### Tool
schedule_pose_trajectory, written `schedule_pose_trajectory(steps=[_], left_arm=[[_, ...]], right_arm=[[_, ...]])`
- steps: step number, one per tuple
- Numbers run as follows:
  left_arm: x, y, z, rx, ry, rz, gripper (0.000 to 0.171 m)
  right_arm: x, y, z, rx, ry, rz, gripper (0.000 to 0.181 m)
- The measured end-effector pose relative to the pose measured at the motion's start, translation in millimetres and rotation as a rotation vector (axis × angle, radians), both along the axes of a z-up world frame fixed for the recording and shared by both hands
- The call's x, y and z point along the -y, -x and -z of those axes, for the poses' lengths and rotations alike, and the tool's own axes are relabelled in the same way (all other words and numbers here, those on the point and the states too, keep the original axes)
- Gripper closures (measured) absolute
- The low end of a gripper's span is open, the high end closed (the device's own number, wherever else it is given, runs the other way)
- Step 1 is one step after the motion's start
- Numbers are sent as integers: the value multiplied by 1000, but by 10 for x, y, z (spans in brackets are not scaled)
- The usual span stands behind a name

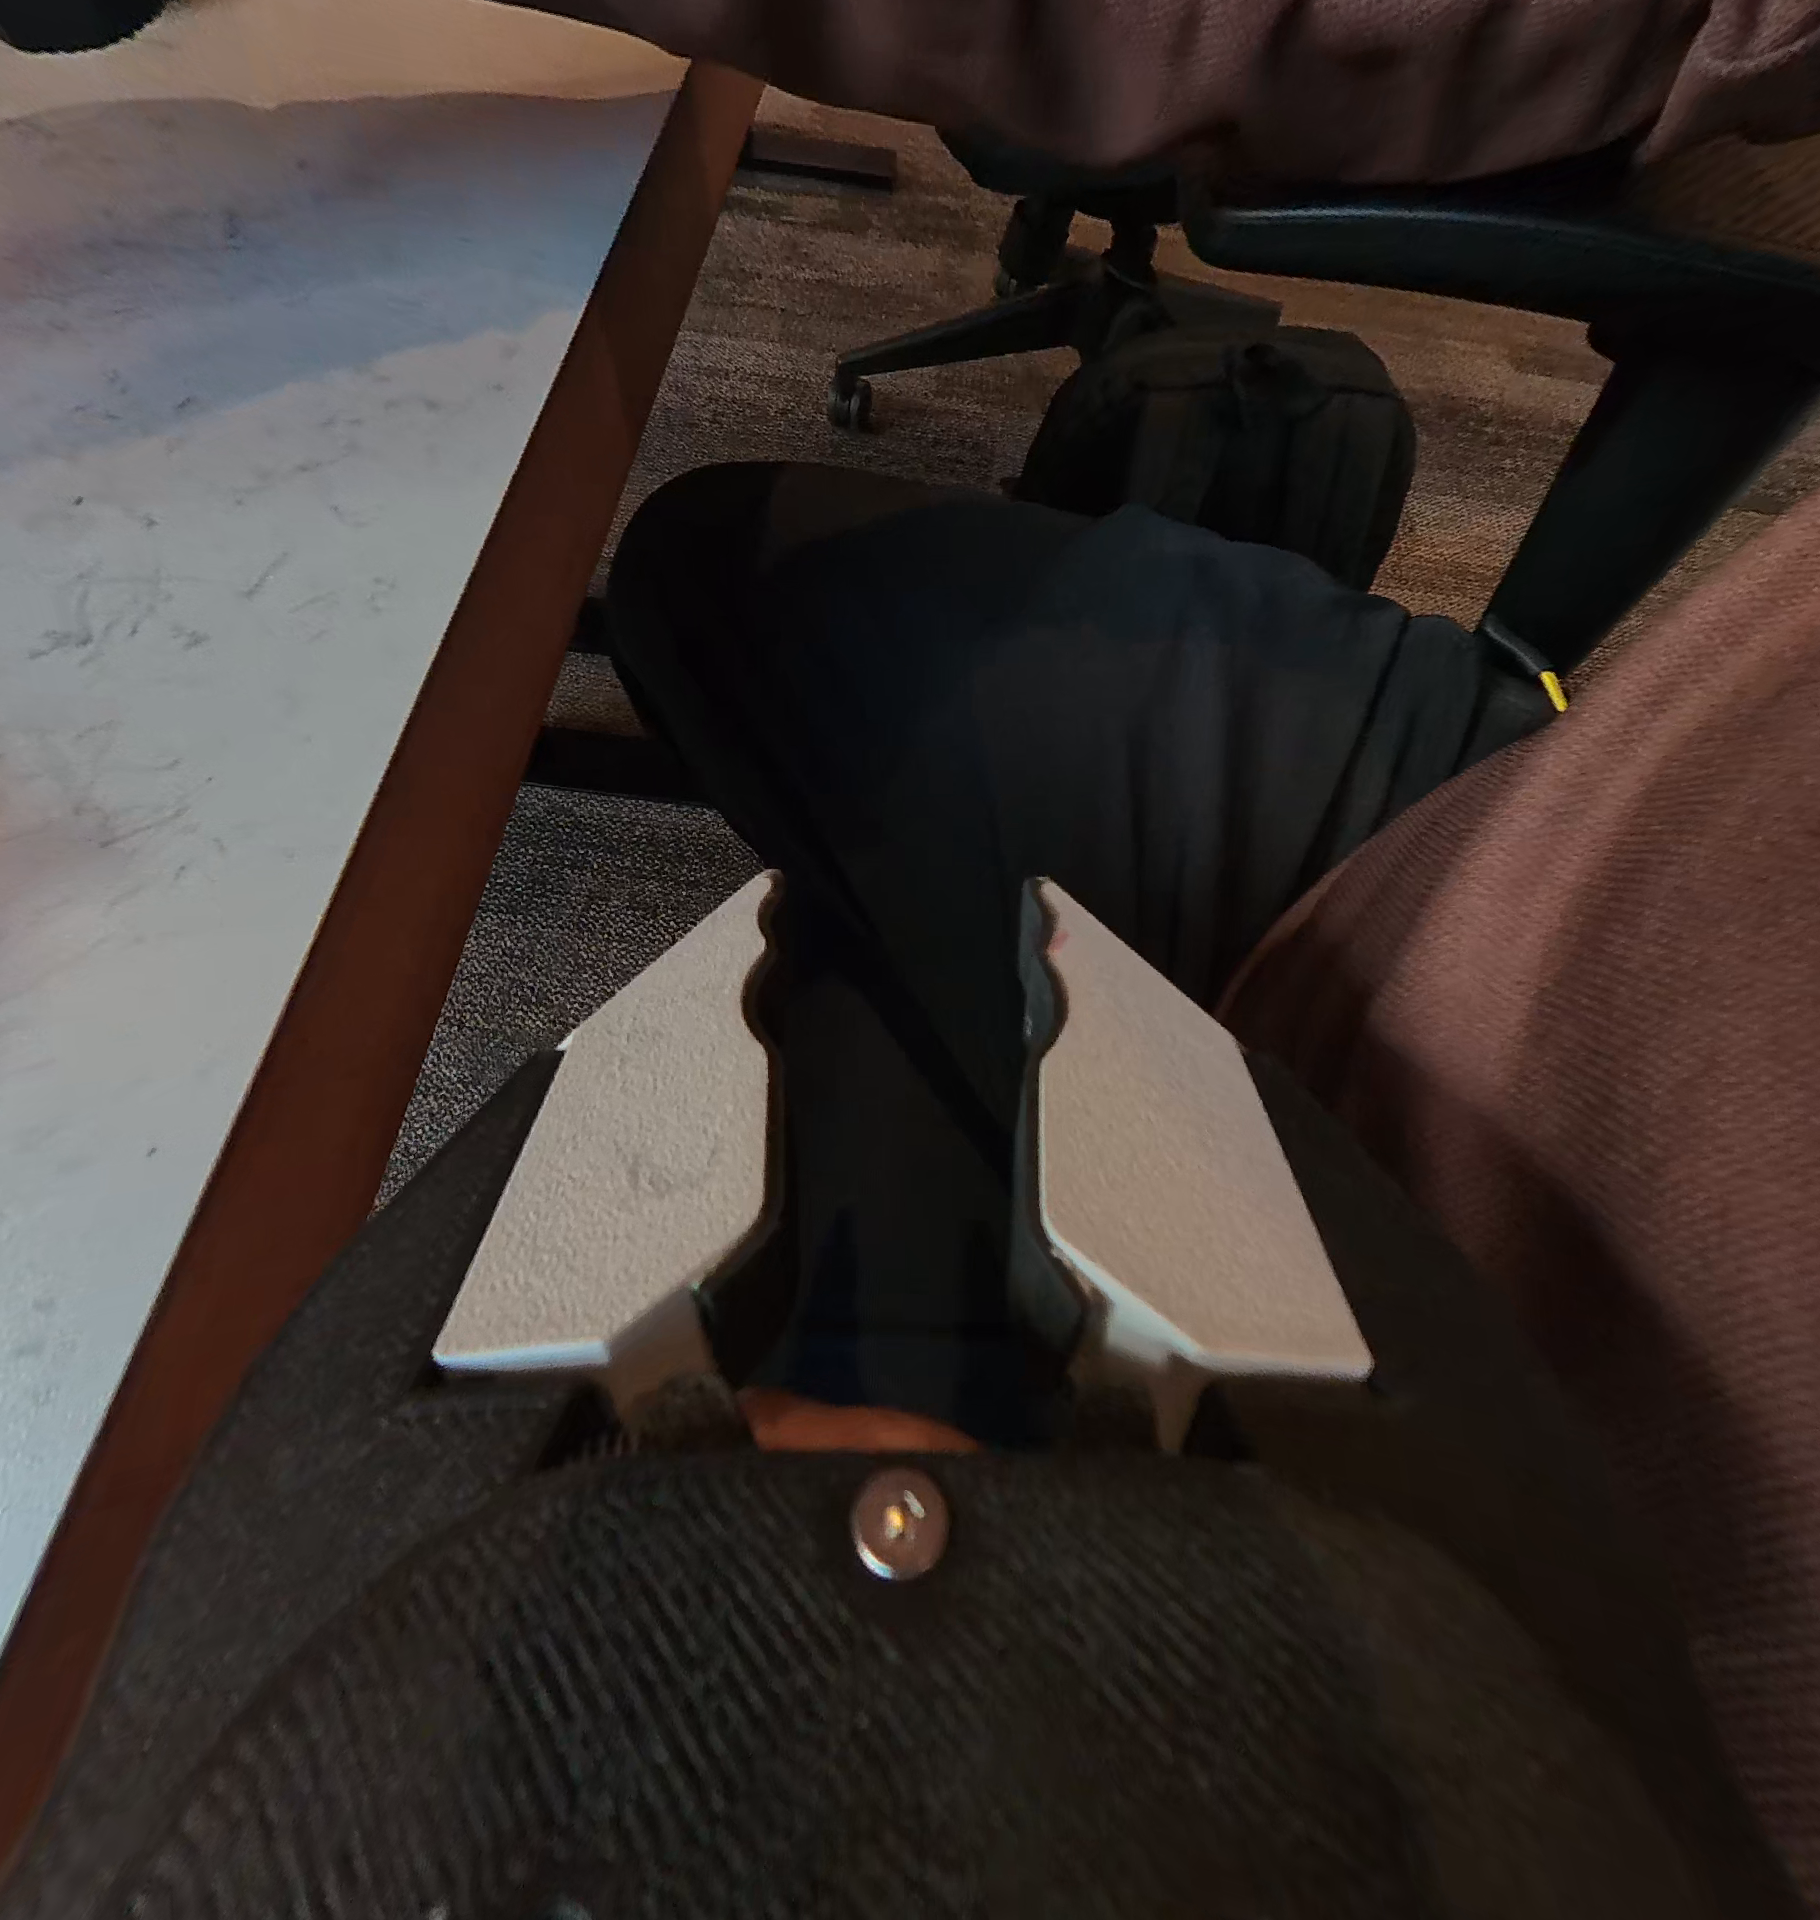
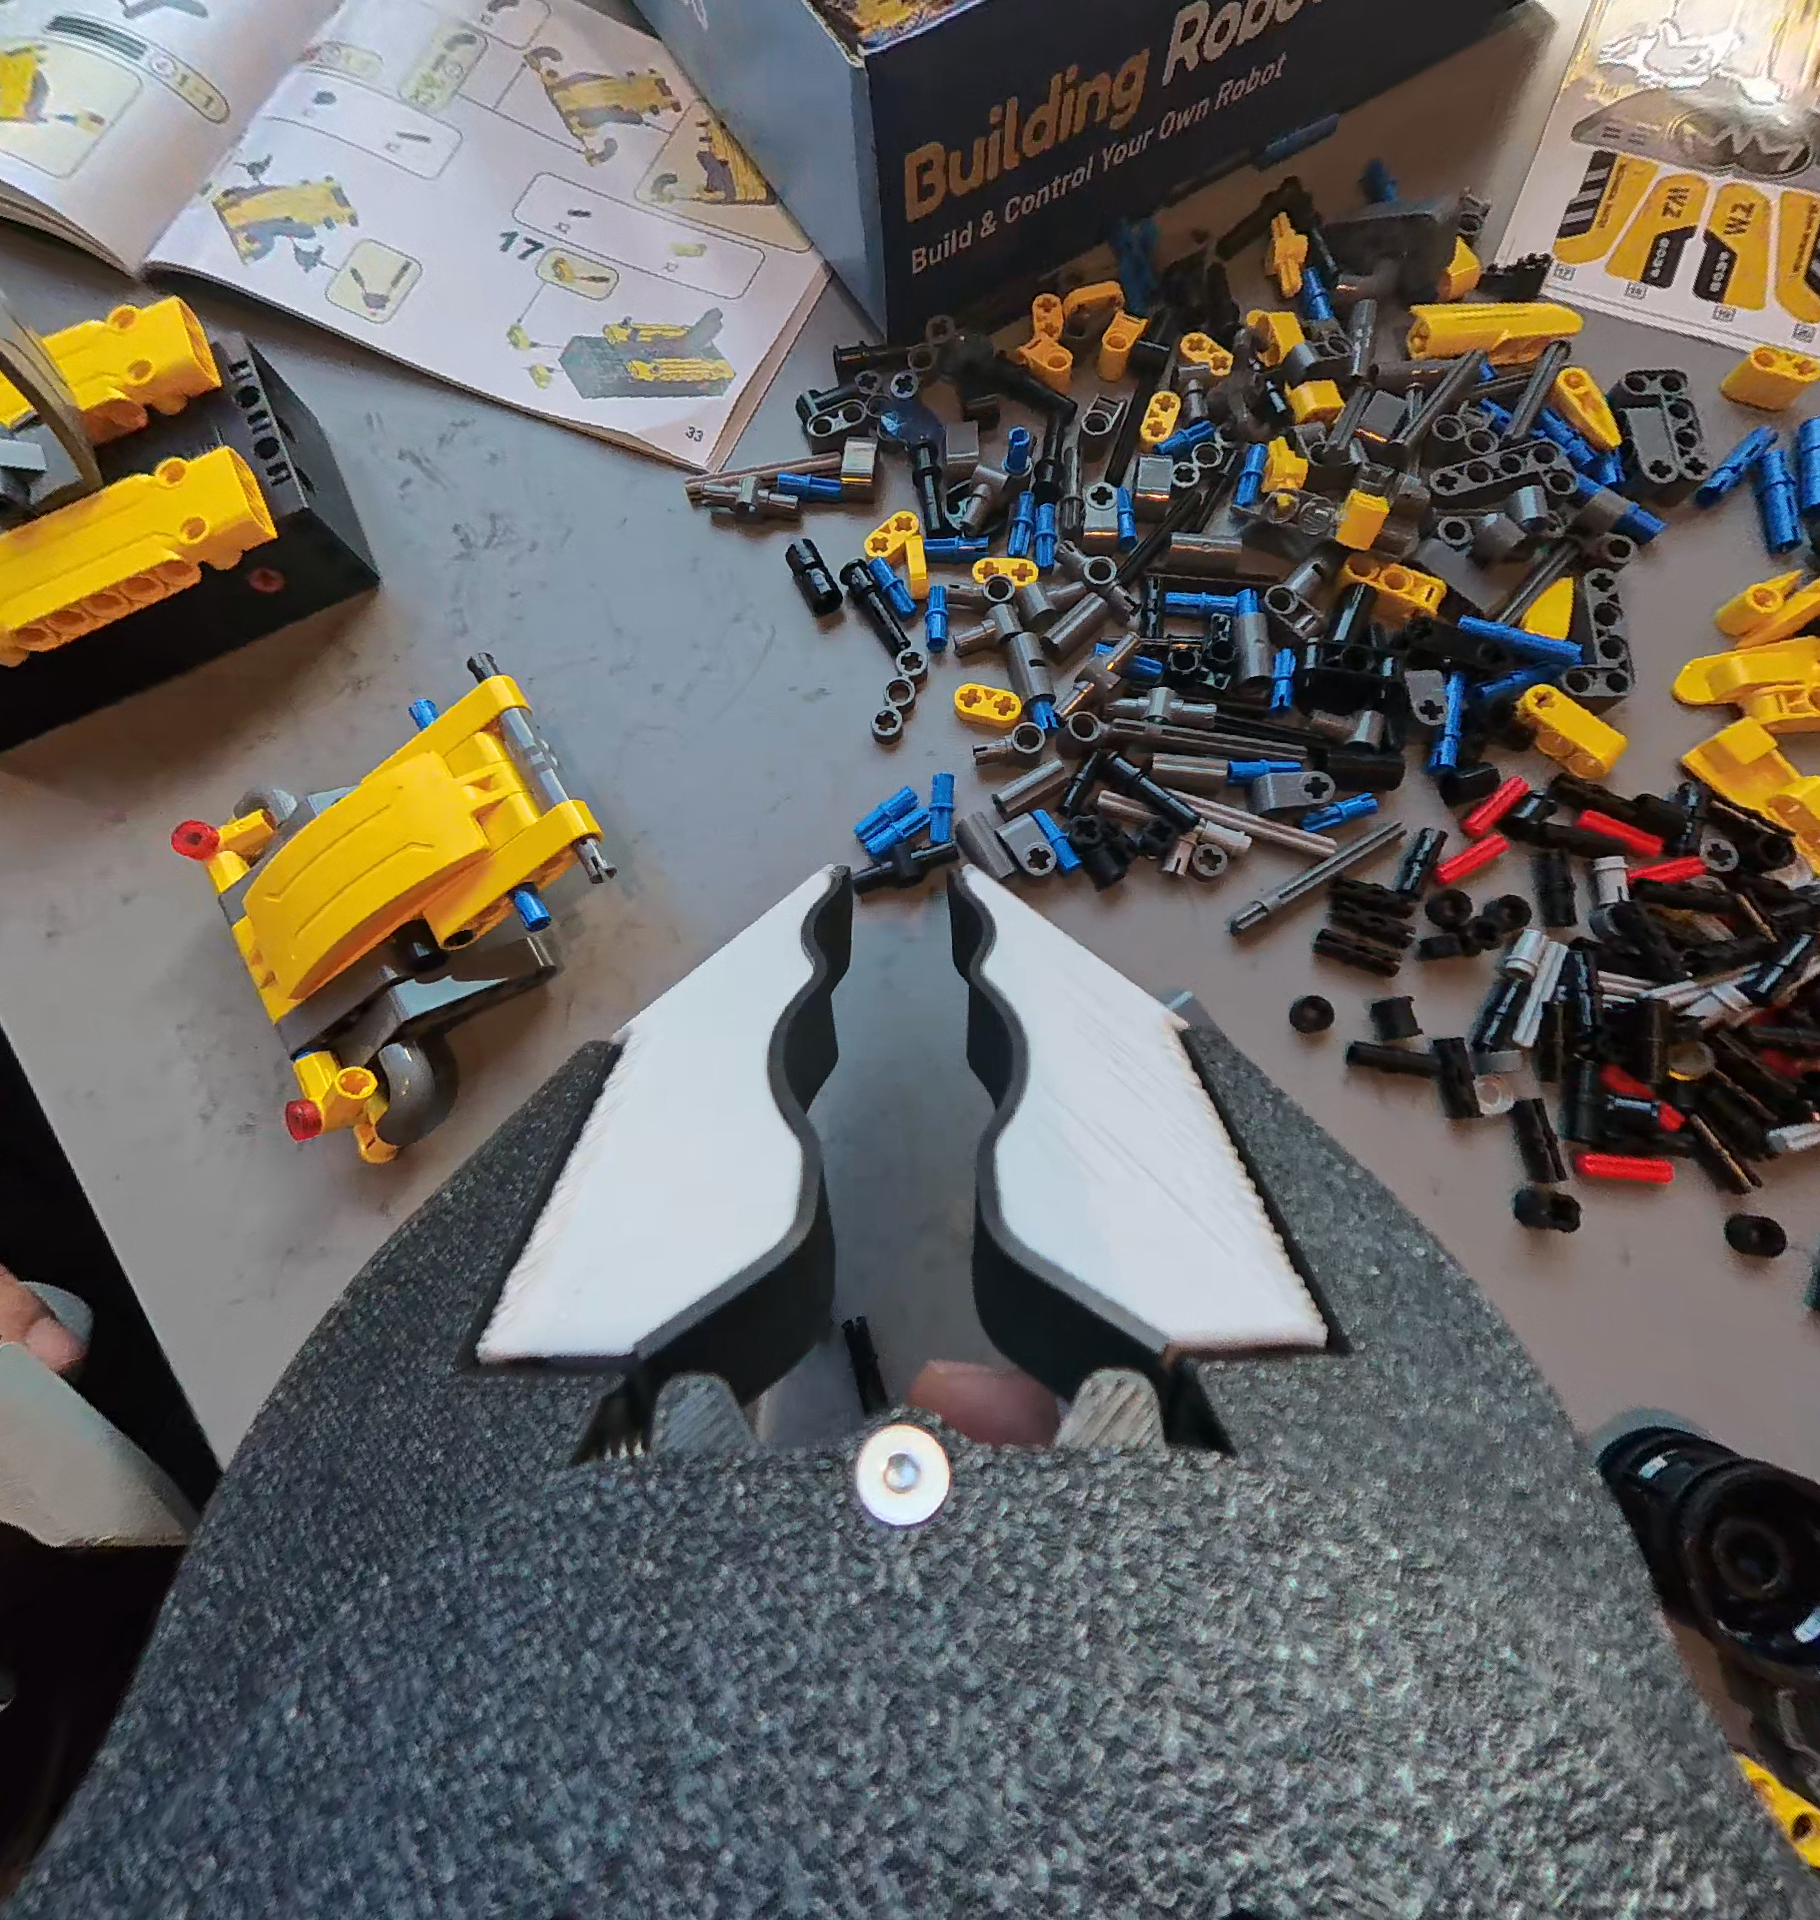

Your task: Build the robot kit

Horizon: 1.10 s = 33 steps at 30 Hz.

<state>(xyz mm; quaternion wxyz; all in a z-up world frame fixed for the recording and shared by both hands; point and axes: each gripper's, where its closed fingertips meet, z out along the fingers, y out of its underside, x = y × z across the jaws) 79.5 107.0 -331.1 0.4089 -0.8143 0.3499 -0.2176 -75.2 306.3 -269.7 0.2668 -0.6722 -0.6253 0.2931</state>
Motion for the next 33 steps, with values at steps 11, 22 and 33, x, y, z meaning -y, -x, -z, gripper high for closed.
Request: schedule_pose_trajectory(steps=[11,22,33], left_arm=[[1,5,1,7,6,0,129],[6,22,16,-5,3,-3,129],[23,-28,35,-11,7,10,129]], right_arm=[[-48,59,70,21,-36,6,162],[-155,166,207,116,-81,20,165],[217,-55,-287,-29,66,-137,160]])
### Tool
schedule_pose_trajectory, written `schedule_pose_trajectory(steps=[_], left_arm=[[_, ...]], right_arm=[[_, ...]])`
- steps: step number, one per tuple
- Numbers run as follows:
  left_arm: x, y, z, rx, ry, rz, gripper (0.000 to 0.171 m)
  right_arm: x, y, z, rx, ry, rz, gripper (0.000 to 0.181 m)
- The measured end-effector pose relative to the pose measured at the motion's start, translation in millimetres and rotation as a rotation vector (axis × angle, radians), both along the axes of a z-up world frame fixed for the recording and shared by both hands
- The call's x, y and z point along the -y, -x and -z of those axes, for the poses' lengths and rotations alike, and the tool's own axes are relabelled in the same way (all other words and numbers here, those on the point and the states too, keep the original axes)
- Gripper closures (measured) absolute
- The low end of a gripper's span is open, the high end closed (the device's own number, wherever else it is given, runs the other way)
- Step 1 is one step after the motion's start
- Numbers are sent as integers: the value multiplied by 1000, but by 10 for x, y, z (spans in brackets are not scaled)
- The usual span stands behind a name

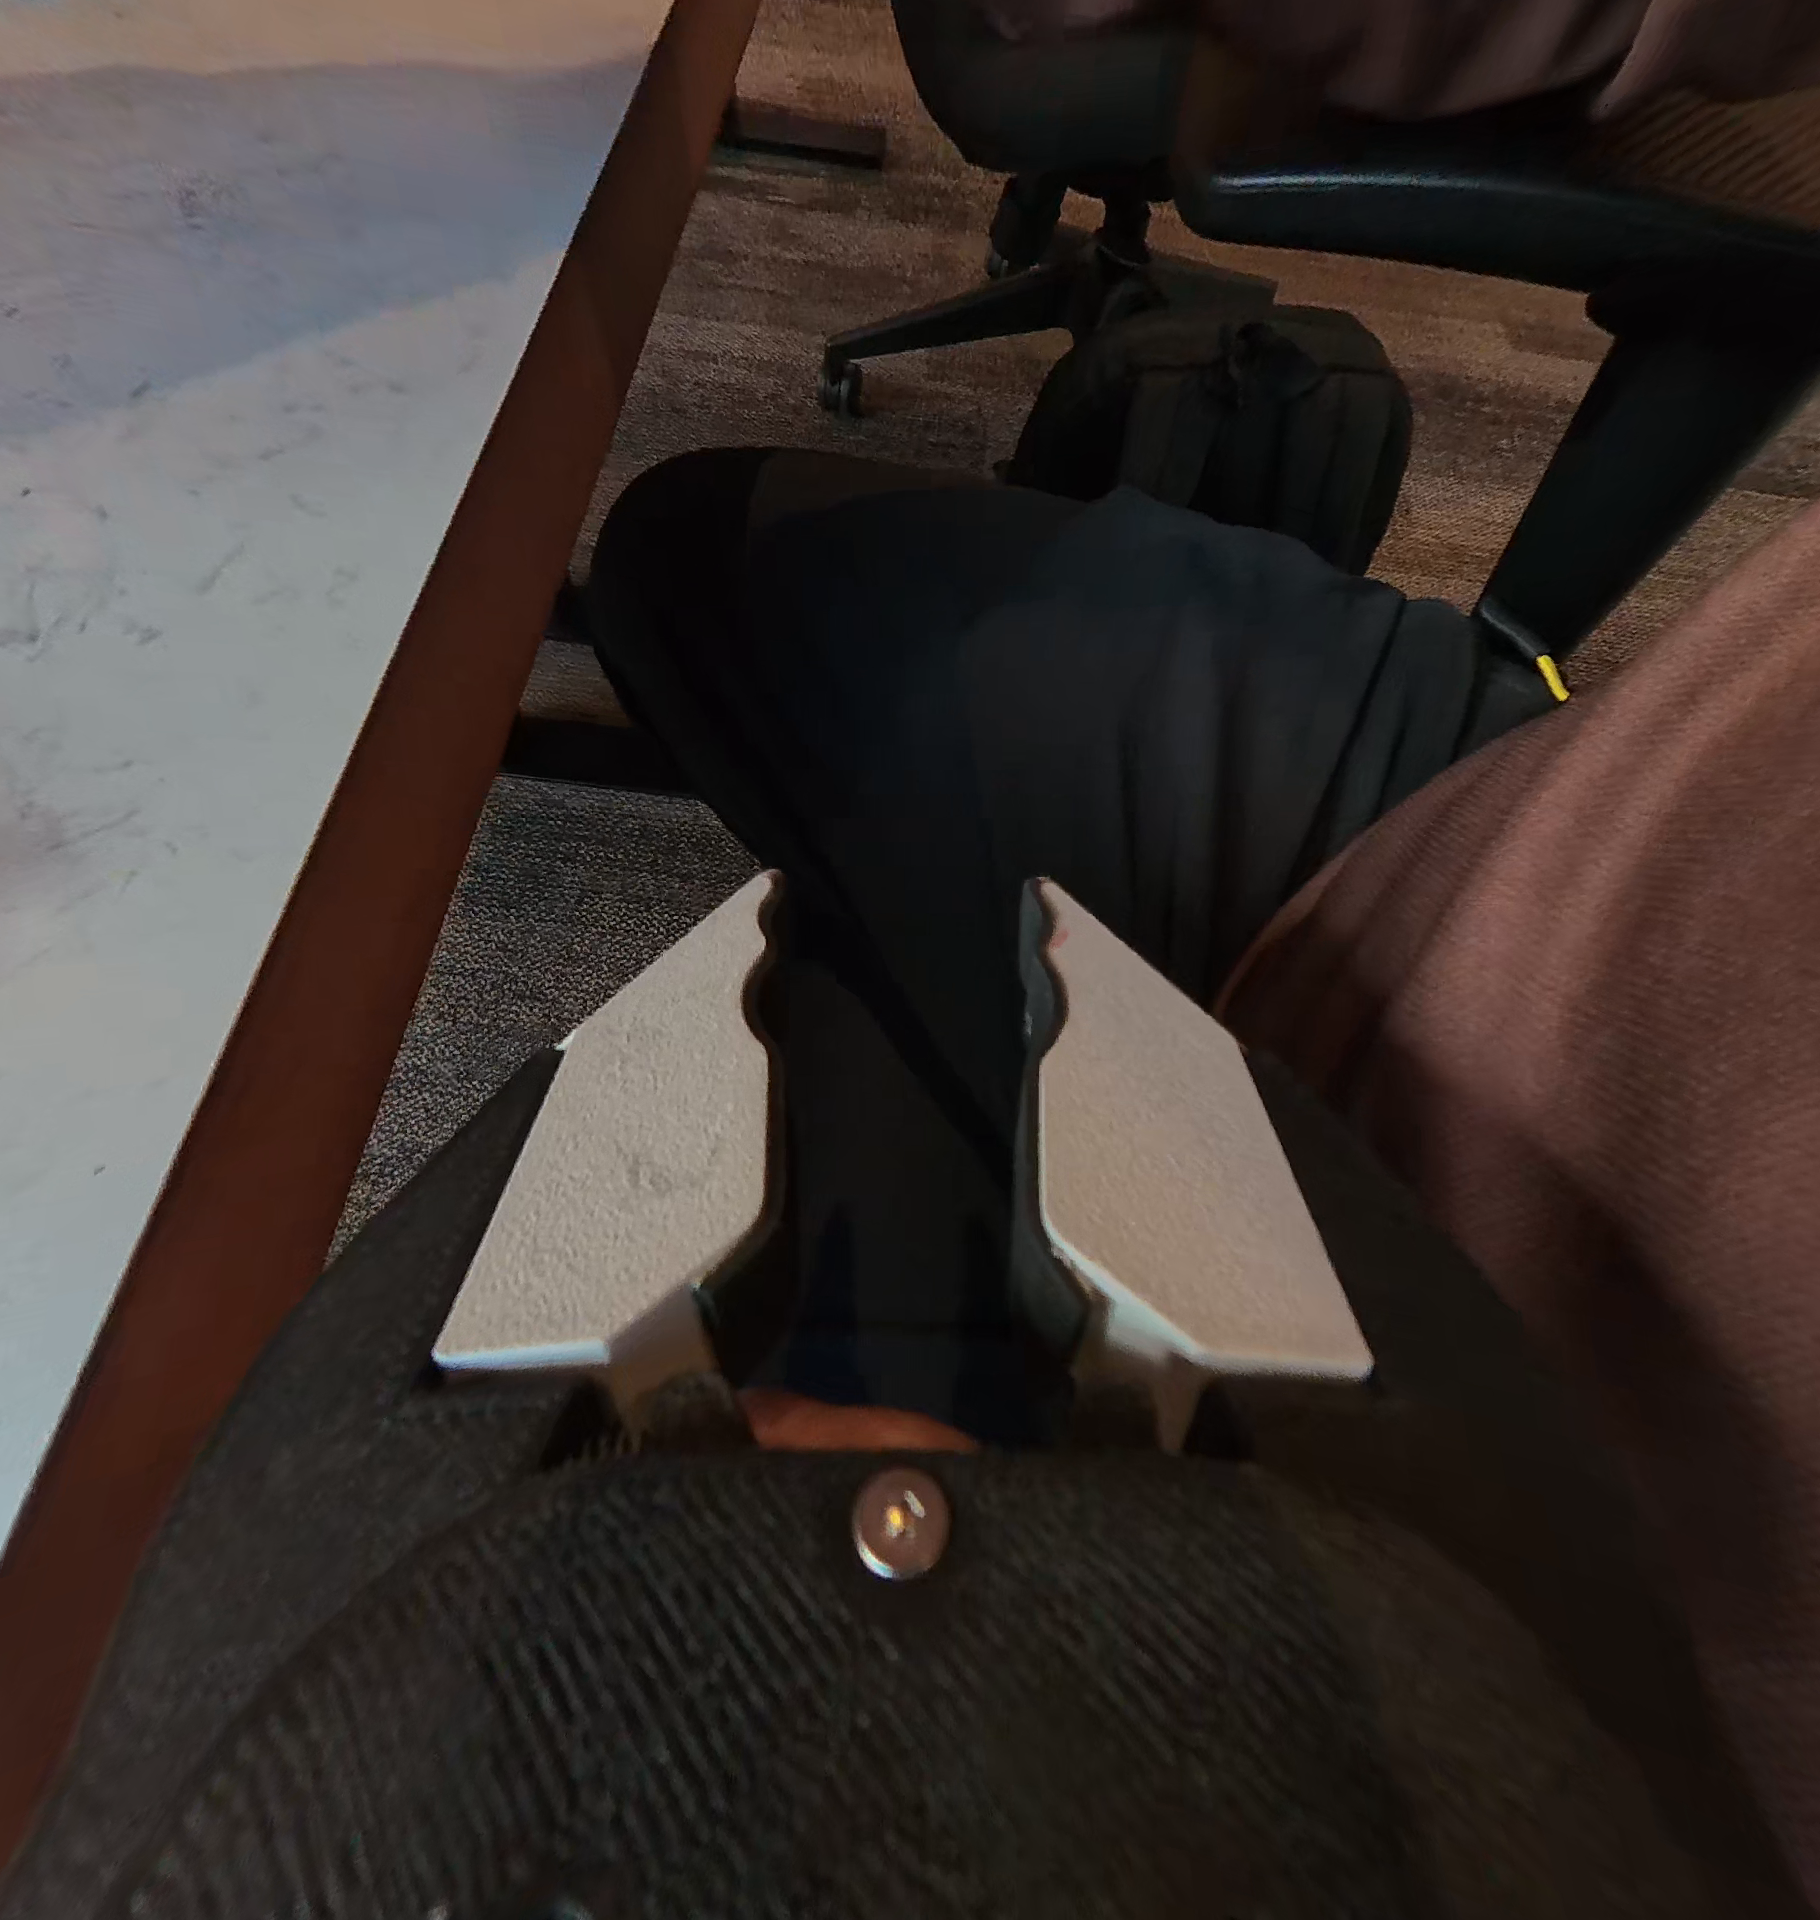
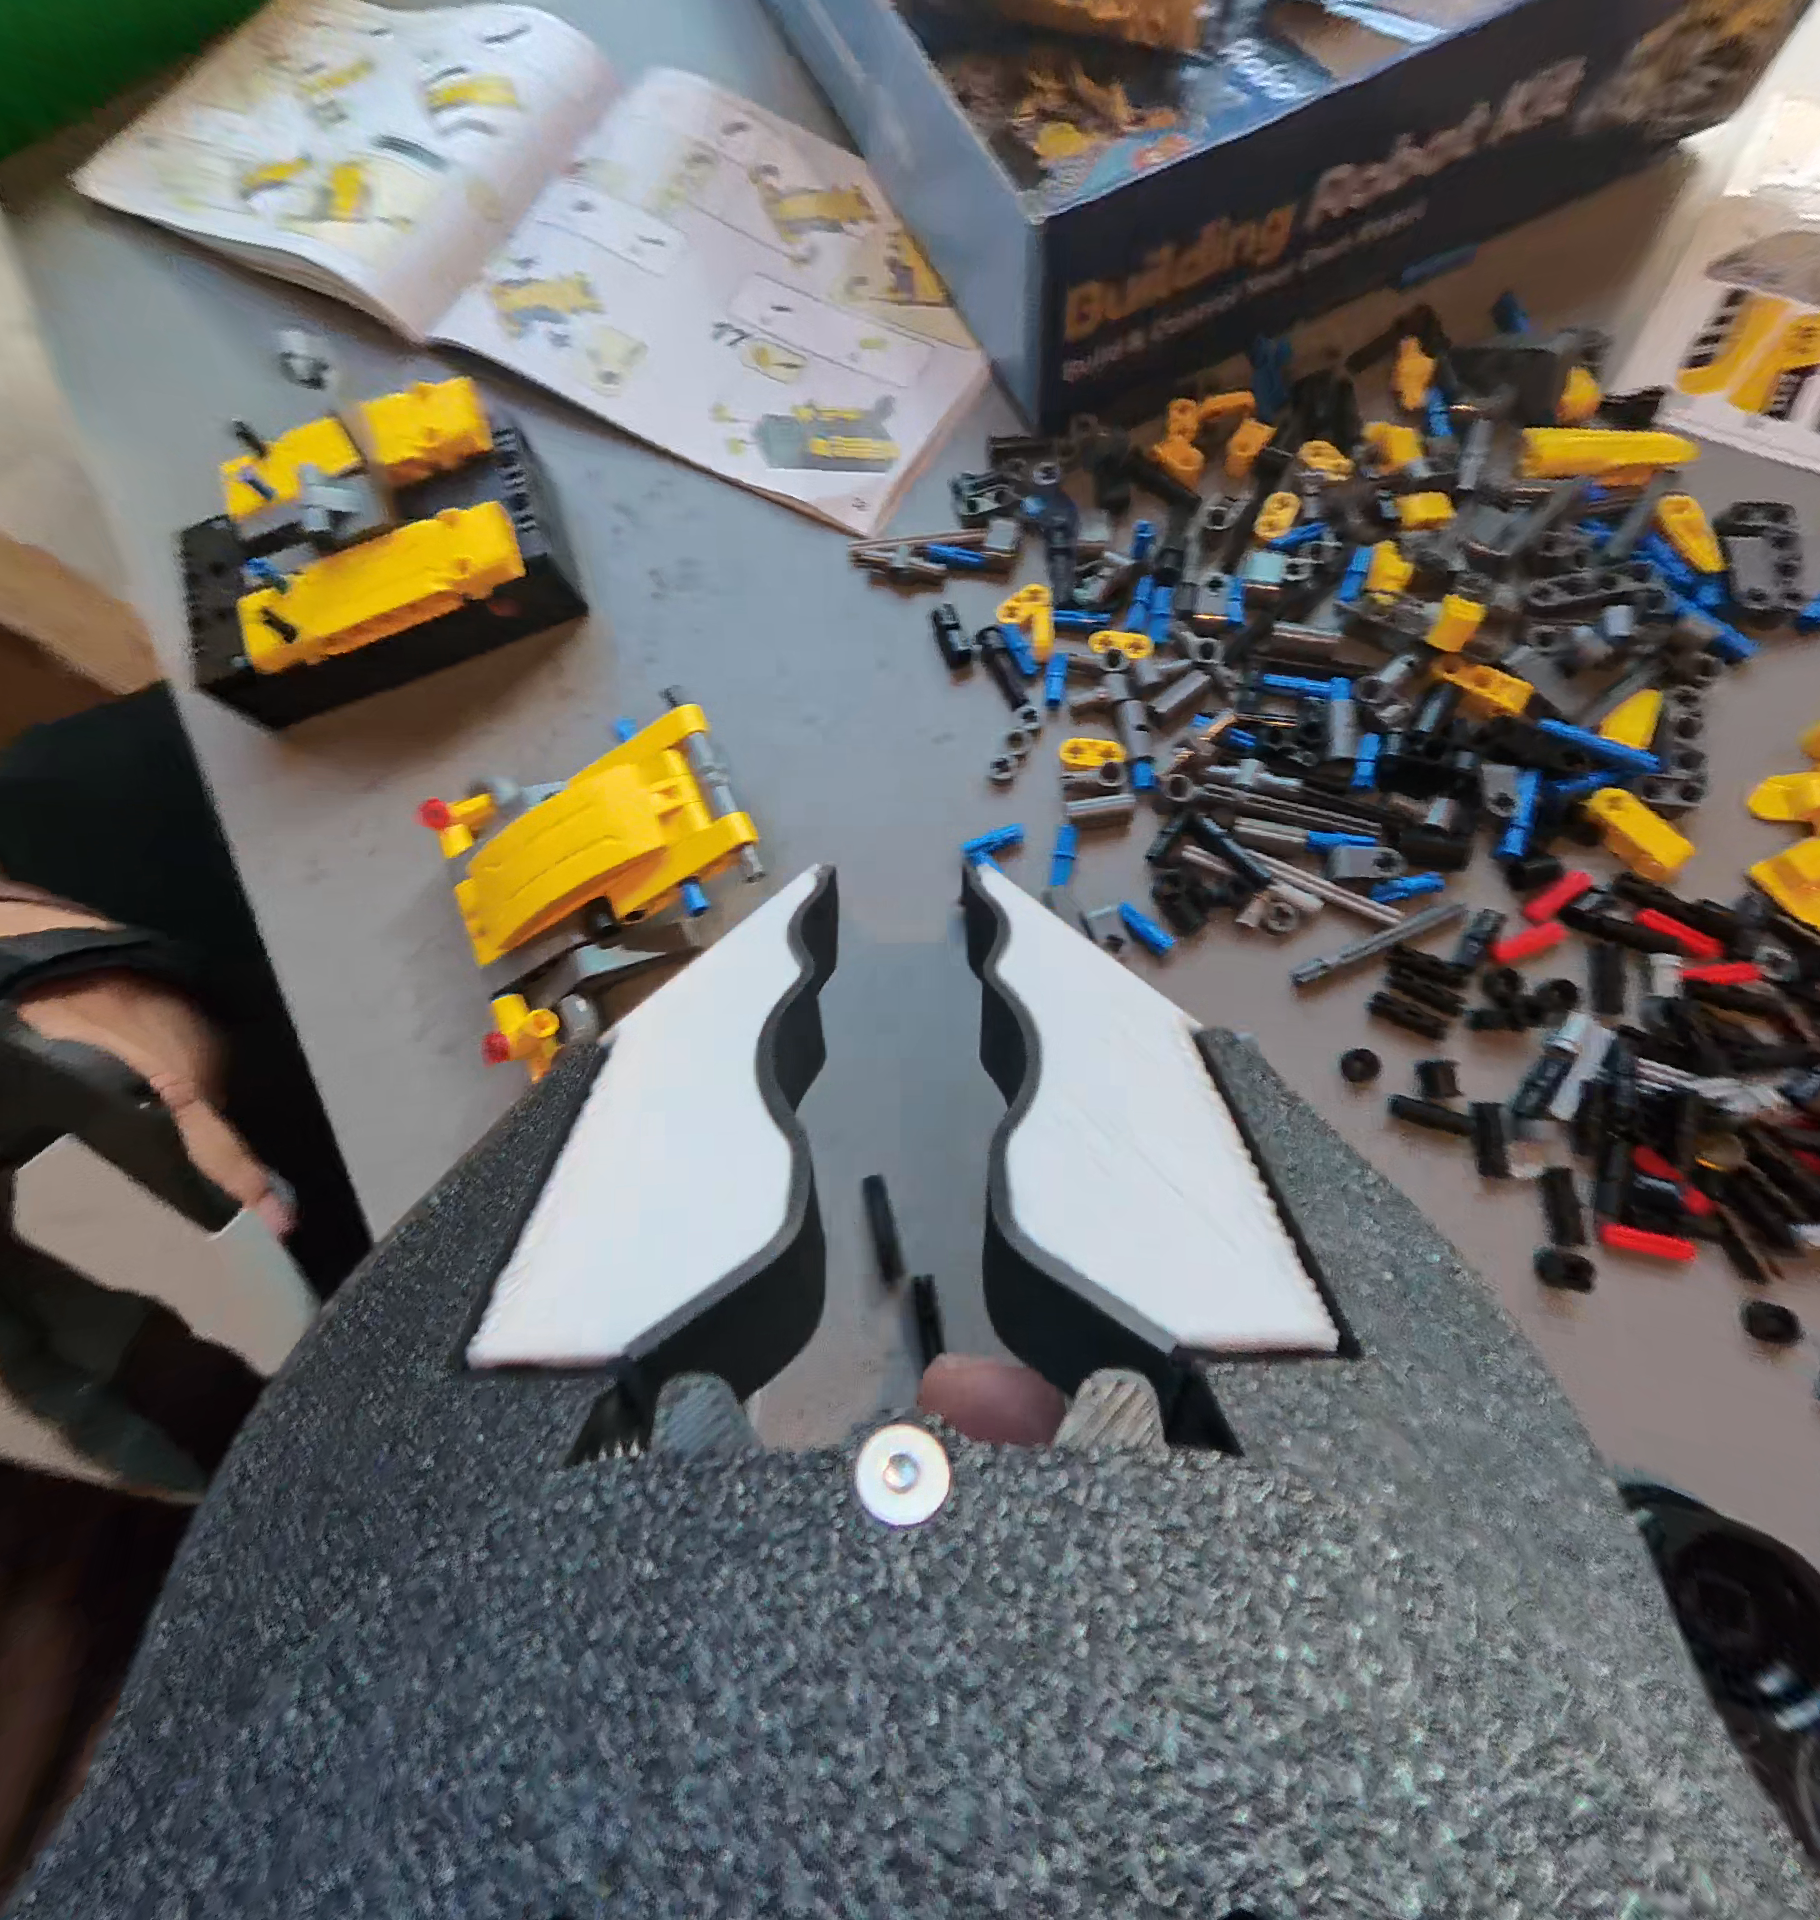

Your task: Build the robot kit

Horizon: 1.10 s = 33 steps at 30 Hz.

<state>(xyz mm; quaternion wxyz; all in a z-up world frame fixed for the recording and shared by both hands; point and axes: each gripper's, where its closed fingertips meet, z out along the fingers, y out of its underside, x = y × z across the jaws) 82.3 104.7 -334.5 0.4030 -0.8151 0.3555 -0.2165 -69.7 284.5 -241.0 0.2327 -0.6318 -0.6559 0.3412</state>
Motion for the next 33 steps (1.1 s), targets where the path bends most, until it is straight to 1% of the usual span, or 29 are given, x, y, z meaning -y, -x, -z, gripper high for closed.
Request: schedule_pose_trajectory(steps=[6,12,20,23,25,26,28,33], left_arm=[[-3,-2,12,-15,-7,1,129],[3,2,15,-22,-10,3,130],[8,22,-16,-5,-9,0,130],[12,18,-15,-5,-9,2,130],[13,17,-13,-4,-7,3,129],[12,17,-14,-3,-7,3,130],[9,17,-14,-2,-5,2,130],[8,14,-16,-1,-6,0,130]], right_arm=[[155,4,142,44,-1,-52,156],[329,57,174,47,23,-108,149],[294,155,186,7,79,-66,146],[330,147,252,35,77,-87,146],[394,121,270,48,83,-124,156],[408,112,269,52,79,-132,157],[366,104,249,55,61,-117,153],[276,70,79,8,78,-87,154]])
